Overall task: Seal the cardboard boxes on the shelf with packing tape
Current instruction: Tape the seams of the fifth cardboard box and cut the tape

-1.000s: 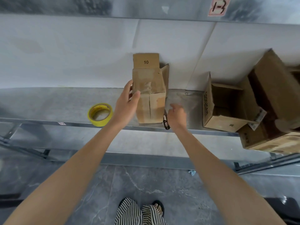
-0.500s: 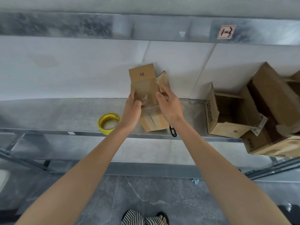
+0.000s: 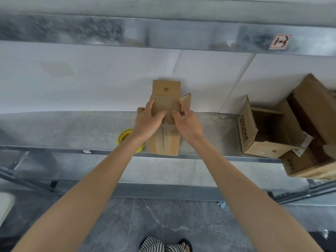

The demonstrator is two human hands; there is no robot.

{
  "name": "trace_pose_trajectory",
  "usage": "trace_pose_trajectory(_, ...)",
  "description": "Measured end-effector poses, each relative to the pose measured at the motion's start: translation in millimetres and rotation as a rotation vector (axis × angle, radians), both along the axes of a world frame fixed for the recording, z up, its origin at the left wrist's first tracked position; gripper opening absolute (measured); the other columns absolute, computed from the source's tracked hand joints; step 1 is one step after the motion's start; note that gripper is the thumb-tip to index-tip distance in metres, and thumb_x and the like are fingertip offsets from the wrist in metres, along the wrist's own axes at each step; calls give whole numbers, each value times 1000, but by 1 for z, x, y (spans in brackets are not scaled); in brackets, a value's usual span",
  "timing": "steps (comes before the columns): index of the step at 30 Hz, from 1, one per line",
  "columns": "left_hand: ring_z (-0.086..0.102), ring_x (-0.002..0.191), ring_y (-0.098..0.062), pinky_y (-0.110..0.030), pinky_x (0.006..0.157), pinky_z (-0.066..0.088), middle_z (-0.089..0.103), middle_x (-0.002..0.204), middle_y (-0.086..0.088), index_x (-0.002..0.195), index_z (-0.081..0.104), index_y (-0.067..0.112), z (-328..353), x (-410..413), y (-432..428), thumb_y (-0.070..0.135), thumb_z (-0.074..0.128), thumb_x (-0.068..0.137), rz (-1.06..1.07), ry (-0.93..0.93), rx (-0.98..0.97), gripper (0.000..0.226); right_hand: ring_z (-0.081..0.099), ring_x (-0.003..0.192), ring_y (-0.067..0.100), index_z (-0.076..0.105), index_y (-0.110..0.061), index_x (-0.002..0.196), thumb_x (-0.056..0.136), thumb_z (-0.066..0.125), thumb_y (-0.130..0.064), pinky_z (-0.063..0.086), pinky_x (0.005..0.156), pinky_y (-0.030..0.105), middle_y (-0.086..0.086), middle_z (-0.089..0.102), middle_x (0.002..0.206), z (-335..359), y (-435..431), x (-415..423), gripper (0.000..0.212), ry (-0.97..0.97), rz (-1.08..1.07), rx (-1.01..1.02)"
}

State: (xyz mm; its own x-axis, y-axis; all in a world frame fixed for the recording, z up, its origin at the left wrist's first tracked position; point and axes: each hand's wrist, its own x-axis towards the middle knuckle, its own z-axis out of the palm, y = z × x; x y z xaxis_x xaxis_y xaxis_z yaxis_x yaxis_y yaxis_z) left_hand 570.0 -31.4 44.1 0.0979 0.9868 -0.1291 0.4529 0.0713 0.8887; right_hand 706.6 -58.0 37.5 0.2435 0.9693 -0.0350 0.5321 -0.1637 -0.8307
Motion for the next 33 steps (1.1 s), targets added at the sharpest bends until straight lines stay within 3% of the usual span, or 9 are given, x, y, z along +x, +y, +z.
trace_pose_trajectory(3, 46, 107, -19, -32, 88, 40, 34, 117, 1, 145, 22, 43, -3, -8, 10, 52, 52, 83, -39, 77, -6, 69, 56, 107, 18, 32, -35, 143, 89, 42, -59, 48, 89, 41, -3, 56, 122, -1, 7, -2, 60, -36, 12, -6)
trace_pose_trajectory(7, 40, 109, -13, -26, 89, 31, 33, 123, 4, 144, 20, 43, -7, -24, 20, 59, 52, 84, -152, 44, -41, 70, 56, 103, 12, 37, -35, 142, 93, 47, -48, 48, 82, 30, -12, 58, 109, 2, 10, 3, 52, 121, 57, -3)
trace_pose_trajectory(13, 40, 122, -10, -32, 104, 33, 30, 144, 3, 144, 18, 46, -14, -35, 27, 51, 34, 96, -243, -18, -82, 52, 60, 107, 22, 41, -33, 141, 100, 41, -34, 56, 82, 45, 2, 61, 117, 9, 4, 12, 41, 324, 73, -78)
trace_pose_trajectory(16, 35, 129, -9, -35, 100, 34, 25, 151, 8, 144, 15, 53, -12, -37, 26, 60, 26, 92, -286, -31, -105, 53, 62, 97, 27, 41, -33, 141, 102, 34, -32, 58, 77, 47, 6, 62, 97, 10, 0, 14, 40, 226, 91, -52)
trace_pose_trajectory(19, 23, 138, -11, -39, 107, 26, 24, 151, 10, 144, 11, 53, -12, -37, 22, 75, 21, 83, -314, 3, -63, 66, 57, 112, 23, 32, -34, 145, 96, 35, -53, 53, 89, 46, 5, 60, 124, 5, -6, 10, 53, 96, 129, -28)
trace_pose_trajectory(21, 32, 124, -7, -29, 98, 26, 28, 137, 12, 146, 7, 49, -15, -33, 16, 79, 25, 78, -274, 43, 6, 76, 54, 116, 24, 27, -33, 148, 93, 35, -62, 46, 96, 40, 6, 55, 133, -1, -10, 9, 63, -126, 186, 23)
trace_pose_trajectory(25, 42, 102, -5, -16, 77, 34, 34, 120, 10, 148, 5, 42, -14, -35, 10, 85, 35, 68, -308, 219, 182, 96, 57, 101, 24, 27, -28, 148, 91, 42, -60, 43, 83, 30, 9, 58, 124, -7, -13, 14, 68, -299, 213, 121)
trace_pose_trajectory(29, 47, 116, -23, -27, 87, 34, 42, 133, -8, 151, 7, 27, -15, -43, 17, 91, 30, 62, -389, 437, 309, 112, 52, 83, 18, 26, -27, 149, 85, 43, -64, 38, 75, 25, 8, 61, 109, -5, -10, 19, 76, -382, 272, 128)
trace_pose_trajectory(33, 46, 120, -30, -31, 89, 37, 43, 135, -12, 152, 6, 21, -14, -43, 19, 89, 28, 59, -429, 541, 339, 117, 55, 91, 22, 23, -25, 150, 79, 39, -69, 42, 80, 28, 12, 60, 117, -3, -10, 25, 85, -403, 335, 94)
